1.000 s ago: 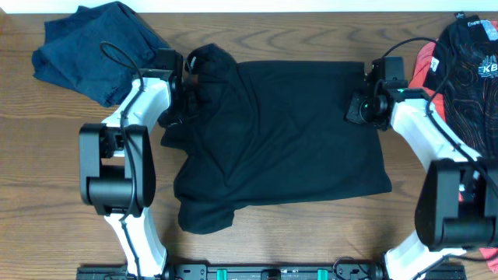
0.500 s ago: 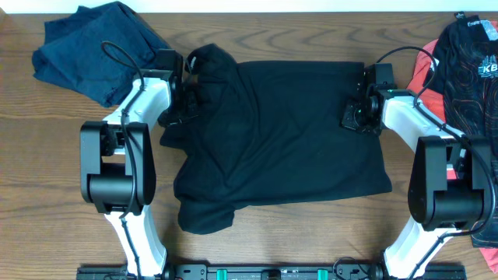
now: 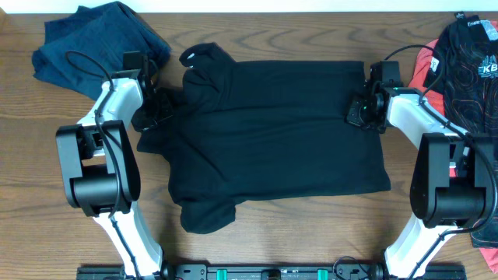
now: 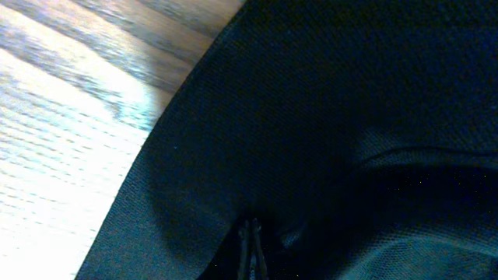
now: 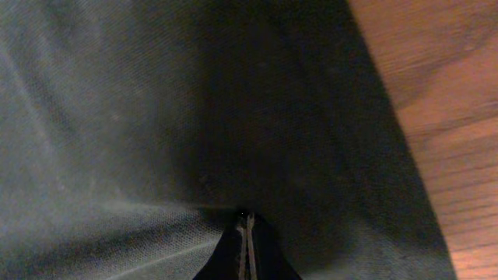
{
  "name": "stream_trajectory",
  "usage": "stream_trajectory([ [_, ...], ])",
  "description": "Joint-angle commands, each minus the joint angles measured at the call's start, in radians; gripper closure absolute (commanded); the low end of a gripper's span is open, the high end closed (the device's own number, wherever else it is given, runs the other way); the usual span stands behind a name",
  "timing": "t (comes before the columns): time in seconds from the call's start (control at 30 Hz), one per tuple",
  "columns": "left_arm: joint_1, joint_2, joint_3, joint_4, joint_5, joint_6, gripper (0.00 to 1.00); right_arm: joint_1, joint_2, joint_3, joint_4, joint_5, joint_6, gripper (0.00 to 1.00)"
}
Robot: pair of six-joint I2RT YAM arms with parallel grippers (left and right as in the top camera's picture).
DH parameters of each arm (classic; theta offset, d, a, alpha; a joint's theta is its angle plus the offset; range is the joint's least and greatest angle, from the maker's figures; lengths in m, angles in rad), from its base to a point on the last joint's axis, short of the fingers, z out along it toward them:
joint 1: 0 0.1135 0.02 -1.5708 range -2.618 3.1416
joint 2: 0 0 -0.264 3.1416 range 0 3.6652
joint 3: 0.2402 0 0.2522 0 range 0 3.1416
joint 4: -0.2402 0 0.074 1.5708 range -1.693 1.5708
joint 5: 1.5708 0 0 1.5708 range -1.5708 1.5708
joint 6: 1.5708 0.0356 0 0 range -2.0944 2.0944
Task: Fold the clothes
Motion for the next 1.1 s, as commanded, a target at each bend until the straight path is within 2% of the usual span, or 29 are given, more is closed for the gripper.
stream_trajectory([
  [0.0, 0.026, 0.048, -0.011, -0.011, -0.062, -0.003, 0.94, -0.034, 0.064, -0.026, -0.016, 0.123, 0.034, 0.99],
  [0.13, 0.044, 0.046, -0.010, -0.021, -0.064, -0.056, 0.94, -0.041, 0.064, -0.023, -0.027, 0.123, 0.038, 0.99],
  [0.3, 0.045, 0.001, 0.000, -0.040, -0.057, -0.055, 0.94, -0.040, 0.043, 0.029, -0.086, 0.122, 0.042, 0.99],
  [0.57, 0.045, -0.235, 0.007, -0.142, -0.057, -0.056, 0.93, -0.039, -0.110, 0.168, -0.276, 0.109, 0.060, 0.99],
  [0.6, 0.044, -0.267, 0.007, -0.158, -0.057, -0.055, 0.93, -0.037, -0.140, 0.174, -0.299, 0.105, 0.060, 0.96],
  [0.67, 0.041, -0.323, 0.007, -0.189, -0.057, -0.055, 0.92, -0.034, -0.196, 0.174, -0.333, 0.096, 0.059, 0.83],
  [0.7, 0.036, -0.361, 0.007, -0.215, -0.057, -0.054, 0.90, -0.030, -0.234, 0.174, -0.362, 0.087, 0.055, 0.73],
  [0.77, 0.025, -0.397, 0.007, -0.255, -0.054, -0.055, 0.90, -0.023, -0.272, 0.174, -0.404, 0.065, 0.046, 0.64],
  [0.83, 0.004, -0.423, 0.007, -0.319, -0.028, -0.053, 0.90, -0.012, -0.307, 0.173, -0.465, 0.027, 0.039, 0.60],
  [0.9, -0.028, -0.425, 0.003, -0.388, 0.028, -0.037, 0.91, 0.008, -0.320, 0.172, -0.531, -0.011, 0.028, 0.62],
  [1.0, -0.092, -0.423, -0.051, -0.428, 0.065, -0.023, 0.94, 0.050, -0.315, 0.150, -0.582, -0.020, 0.021, 0.82],
  [1.07, -0.142, -0.423, -0.113, -0.423, 0.087, -0.024, 0.94, 0.084, -0.315, 0.107, -0.578, -0.019, 0.022, 0.84],
])
